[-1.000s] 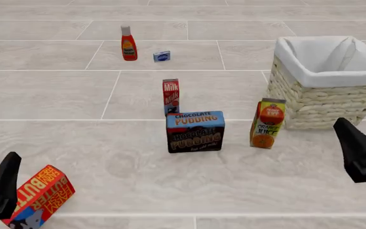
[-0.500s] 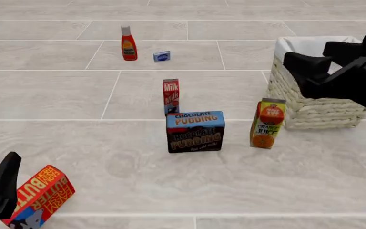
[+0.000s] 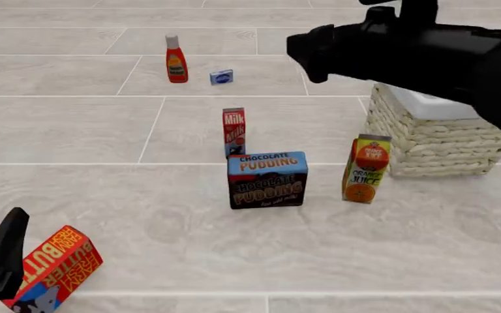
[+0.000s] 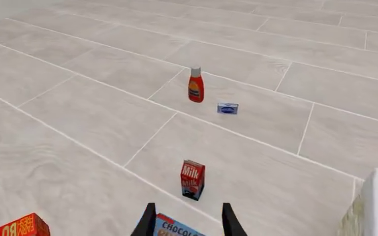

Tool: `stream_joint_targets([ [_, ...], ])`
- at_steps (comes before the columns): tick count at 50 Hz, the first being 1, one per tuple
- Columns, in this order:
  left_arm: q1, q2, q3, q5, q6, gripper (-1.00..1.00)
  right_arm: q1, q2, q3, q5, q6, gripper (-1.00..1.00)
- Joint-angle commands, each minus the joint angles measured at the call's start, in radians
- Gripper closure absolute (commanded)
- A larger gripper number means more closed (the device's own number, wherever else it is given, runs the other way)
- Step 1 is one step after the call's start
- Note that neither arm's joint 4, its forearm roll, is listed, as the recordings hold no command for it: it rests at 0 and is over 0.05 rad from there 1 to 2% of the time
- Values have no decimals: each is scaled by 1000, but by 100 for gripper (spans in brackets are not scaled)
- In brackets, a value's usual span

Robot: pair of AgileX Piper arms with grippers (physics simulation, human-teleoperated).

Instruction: Pick the milk and place it in the basket.

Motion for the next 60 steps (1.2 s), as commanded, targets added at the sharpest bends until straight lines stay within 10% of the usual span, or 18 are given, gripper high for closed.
stream_joint_targets([
  [1,0,0,0,0,0,-100,73,148,-101,-9,68,-100],
  [60,0,0,0,0,0,-100,-29,815,-564,22,94,-100],
])
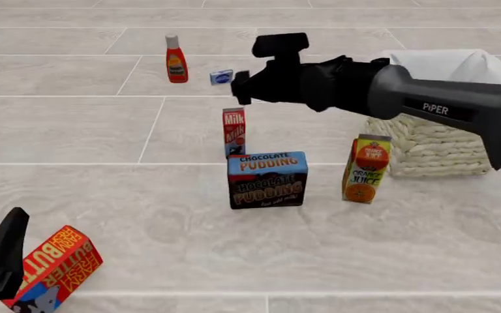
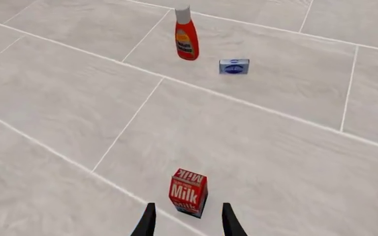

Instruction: Pick the milk and place it in the basket.

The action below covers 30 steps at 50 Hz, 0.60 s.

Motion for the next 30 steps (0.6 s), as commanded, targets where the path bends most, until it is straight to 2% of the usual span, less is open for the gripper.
stream_joint_targets([
  [1,0,0,0,0,0,-100,-8,116,-108,25,16,-100],
  [30,0,0,0,0,0,-100,4,331,-287,63,84,-100],
])
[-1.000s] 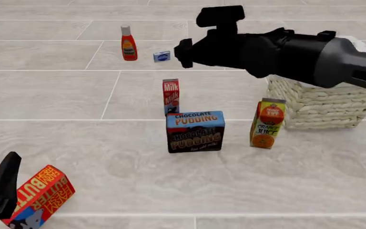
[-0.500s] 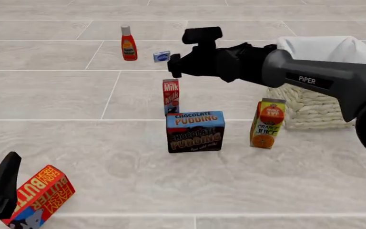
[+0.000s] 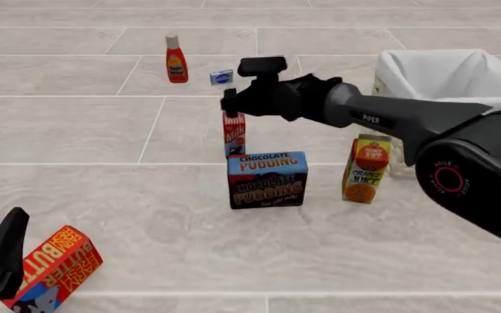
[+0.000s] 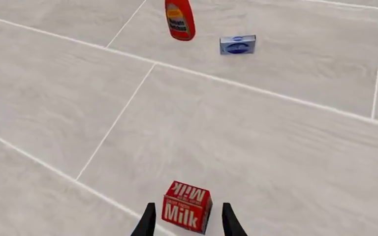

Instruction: Pick the milk and place it in the basket.

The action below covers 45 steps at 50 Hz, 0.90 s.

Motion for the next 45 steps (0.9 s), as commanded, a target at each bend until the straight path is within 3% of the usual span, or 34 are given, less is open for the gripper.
stream_joint_targets([
  [1,0,0,0,0,0,-100,4,89,-68,12,31,-100],
  [37,0,0,0,0,0,-100,16,225,-145,16,93,-100],
  [38,0,0,0,0,0,-100,23,212,-128,2,101,100],
  [45,0,0,0,0,0,-100,17,184,-112,3,89,100],
])
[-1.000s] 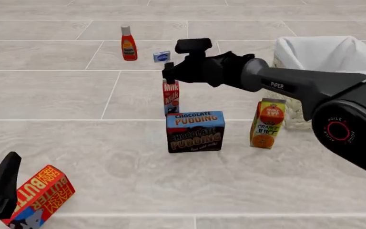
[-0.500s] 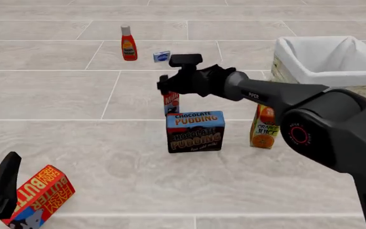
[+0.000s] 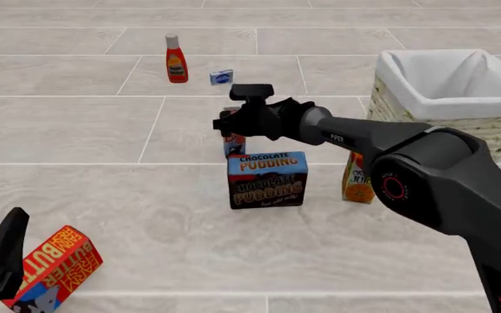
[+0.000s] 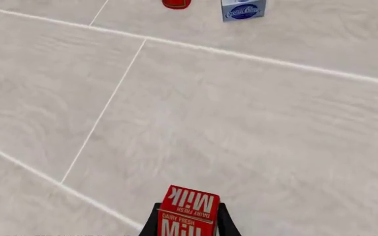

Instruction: Pick the milk and place it in the basket.

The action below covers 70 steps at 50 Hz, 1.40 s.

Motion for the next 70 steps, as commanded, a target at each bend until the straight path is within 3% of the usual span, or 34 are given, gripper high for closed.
stream_joint_targets([
  [1,0,0,0,0,0,-100,0,-13,23,-12,9,100],
  [3,0,0,0,0,0,-100,-3,-27,34,-14,-3,100],
  [4,0,0,0,0,0,-100,-23,-28,24,0,-40,100],
  [22,0,0,0,0,0,-100,-40,-149,80,-11,-100,100],
  [25,0,0,0,0,0,-100,-47,-190,107,-25,-130,100],
  [70,0,0,0,0,0,-100,-153,-664,332,-40,-265,100],
])
